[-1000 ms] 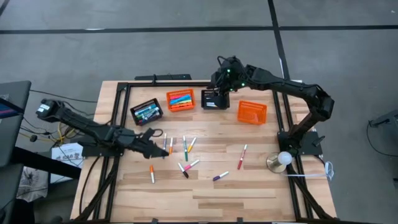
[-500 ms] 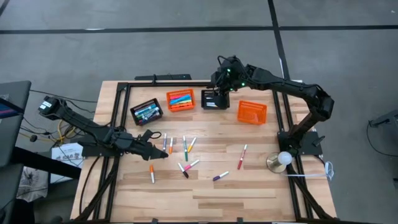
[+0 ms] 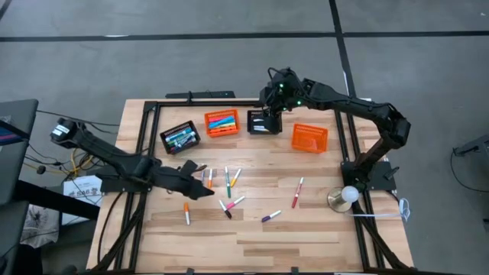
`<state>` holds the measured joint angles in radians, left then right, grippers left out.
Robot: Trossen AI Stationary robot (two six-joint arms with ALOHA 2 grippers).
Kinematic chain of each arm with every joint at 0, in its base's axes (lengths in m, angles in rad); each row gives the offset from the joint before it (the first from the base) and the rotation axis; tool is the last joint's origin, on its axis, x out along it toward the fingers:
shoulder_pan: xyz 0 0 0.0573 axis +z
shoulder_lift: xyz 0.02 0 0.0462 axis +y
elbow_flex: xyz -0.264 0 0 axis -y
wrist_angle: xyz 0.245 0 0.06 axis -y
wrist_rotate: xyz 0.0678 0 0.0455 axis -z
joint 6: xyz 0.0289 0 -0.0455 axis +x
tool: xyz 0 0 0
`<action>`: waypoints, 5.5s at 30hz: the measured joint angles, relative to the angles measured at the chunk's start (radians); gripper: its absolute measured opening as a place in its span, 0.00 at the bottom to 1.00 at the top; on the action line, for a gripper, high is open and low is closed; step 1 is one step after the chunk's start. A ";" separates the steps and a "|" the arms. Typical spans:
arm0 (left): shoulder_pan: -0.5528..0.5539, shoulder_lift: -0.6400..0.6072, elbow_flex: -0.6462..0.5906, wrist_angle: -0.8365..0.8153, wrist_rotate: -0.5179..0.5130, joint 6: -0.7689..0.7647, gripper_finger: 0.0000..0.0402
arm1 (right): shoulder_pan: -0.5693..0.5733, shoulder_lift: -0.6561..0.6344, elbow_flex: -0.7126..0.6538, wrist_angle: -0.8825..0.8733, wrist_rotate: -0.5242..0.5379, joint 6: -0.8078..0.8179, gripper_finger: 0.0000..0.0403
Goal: Pick & Place Markers
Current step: Put the bottom small orange highlighter pen into the right black bin
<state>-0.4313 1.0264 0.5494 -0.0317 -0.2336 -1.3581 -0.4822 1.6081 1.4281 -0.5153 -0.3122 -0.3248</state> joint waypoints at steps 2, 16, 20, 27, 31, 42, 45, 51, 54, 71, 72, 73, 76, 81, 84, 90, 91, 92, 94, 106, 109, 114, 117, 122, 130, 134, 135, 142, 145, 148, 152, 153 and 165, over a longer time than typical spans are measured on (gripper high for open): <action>0.005 0.045 0.062 -0.126 0.010 -0.037 0.47 | -0.005 0.000 0.000 0.000 0.000 0.000 0.49; -0.096 0.194 0.159 -0.563 0.070 -0.483 0.47 | -0.006 0.000 0.000 0.000 0.000 0.002 0.49; -0.190 0.226 0.159 -0.580 0.073 -0.654 0.47 | -0.006 0.000 0.000 0.001 0.000 0.002 0.49; -0.271 0.306 0.159 -0.579 0.078 -0.833 0.47 | -0.006 0.000 0.000 0.012 -0.001 -0.016 0.49; -0.268 0.327 0.159 -0.605 0.085 -0.839 0.47 | -0.006 0.000 0.000 0.023 -0.001 -0.016 0.49; -0.268 0.331 0.141 -0.620 0.094 -0.823 0.47 | -0.006 0.000 0.000 0.022 -0.002 -0.016 0.49; -0.268 0.331 0.141 -0.615 0.076 -0.822 0.47 | -0.006 0.000 0.000 0.023 -0.002 -0.016 0.49; -0.268 0.331 0.141 -0.609 0.040 -0.792 0.47 | -0.005 0.000 0.000 0.023 -0.002 -0.016 0.49; -0.268 0.331 0.141 -0.604 0.040 -0.792 0.47 | -0.005 0.000 0.000 0.023 -0.002 -0.016 0.49; -0.270 0.331 0.141 -0.551 0.035 -0.741 0.47 | -0.005 0.000 0.000 0.023 -0.002 -0.016 0.49; -0.270 0.331 0.141 -0.550 0.035 -0.741 0.47 | -0.005 0.000 0.000 0.023 -0.002 -0.016 0.49; -0.270 0.331 0.141 -0.550 0.035 -0.740 0.47 | -0.005 0.000 0.000 0.023 -0.002 -0.016 0.49; -0.270 0.331 0.141 -0.548 0.035 -0.740 0.47 | -0.006 0.000 0.000 0.023 -0.002 -0.017 0.49; -0.270 0.331 0.141 -0.543 0.054 -0.744 0.47 | -0.006 0.000 0.000 0.023 -0.002 -0.016 0.49; -0.270 0.331 0.141 -0.543 0.056 -0.765 0.47 | -0.005 0.000 0.000 0.023 -0.002 -0.016 0.49; -0.266 0.331 0.141 -0.543 0.056 -0.769 0.47 | -0.006 0.000 0.000 0.023 -0.002 -0.023 0.49; -0.264 0.336 0.142 -0.543 0.061 -0.770 0.47 | -0.006 0.000 0.000 0.024 -0.003 -0.024 0.49; -0.261 0.344 0.142 -0.542 0.079 -0.771 0.47 | -0.009 0.000 0.000 0.026 -0.003 -0.024 0.49; -0.259 0.375 0.142 -0.539 0.122 -0.779 0.47 | -0.012 0.000 0.000 0.031 -0.003 -0.024 0.49; -0.251 0.501 0.146 -0.496 0.163 -0.820 0.47 | -0.048 0.001 -0.105 0.251 -0.159 0.021 0.49; -0.251 0.502 0.146 -0.498 0.163 -0.820 0.47 | -0.077 0.001 -0.175 0.367 -0.151 0.092 0.49; -0.250 0.504 0.145 -0.505 0.187 -0.820 0.47 | -0.142 0.001 -0.239 0.408 -0.134 0.162 0.49; -0.250 0.504 0.144 -0.510 0.195 -0.820 0.47 | -0.173 0.001 -0.263 0.406 -0.147 0.178 0.49; -0.242 0.505 0.144 -0.517 0.211 -0.820 0.44 | -0.199 0.001 -0.275 0.435 -0.217 0.194 0.49; -0.239 0.505 0.142 -0.528 0.227 -0.819 0.21 | -0.229 0.001 -0.275 0.510 -0.217 0.239 0.49; -0.240 0.505 0.142 -0.530 0.227 -0.819 0.08 | -0.235 0.001 -0.275 0.509 -0.214 0.239 0.49; -0.240 0.505 0.142 -0.529 0.226 -0.819 0.08 | -0.234 0.001 -0.275 0.509 -0.214 0.239 0.49; -0.236 0.479 0.139 -0.523 0.203 -0.811 0.09 | -0.225 0.000 -0.275 0.501 -0.212 0.238 0.49; -0.234 0.447 0.136 -0.518 0.170 -0.777 0.09 | -0.225 0.000 -0.275 0.501 -0.212 0.238 0.49; -0.235 0.407 0.137 -0.518 0.137 -0.754 0.08 | -0.225 0.000 -0.275 0.501 -0.213 0.238 0.49; -0.233 0.345 0.138 -0.517 0.063 -0.715 0.08 | -0.225 0.000 -0.275 0.483 -0.237 0.250 0.49; -0.233 0.329 0.138 -0.518 0.051 -0.692 0.08 | -0.225 0.000 -0.275 0.474 -0.262 0.250 0.49; -0.200 0.152 0.140 -0.498 -0.297 -0.520 0.08 | -0.148 0.000 -0.275 0.418 -0.578 0.221 0.49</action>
<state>-0.6317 1.1787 0.6891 -0.5292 -0.5304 -1.8779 -0.6299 1.6081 1.1530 -0.0969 -0.8902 -0.1034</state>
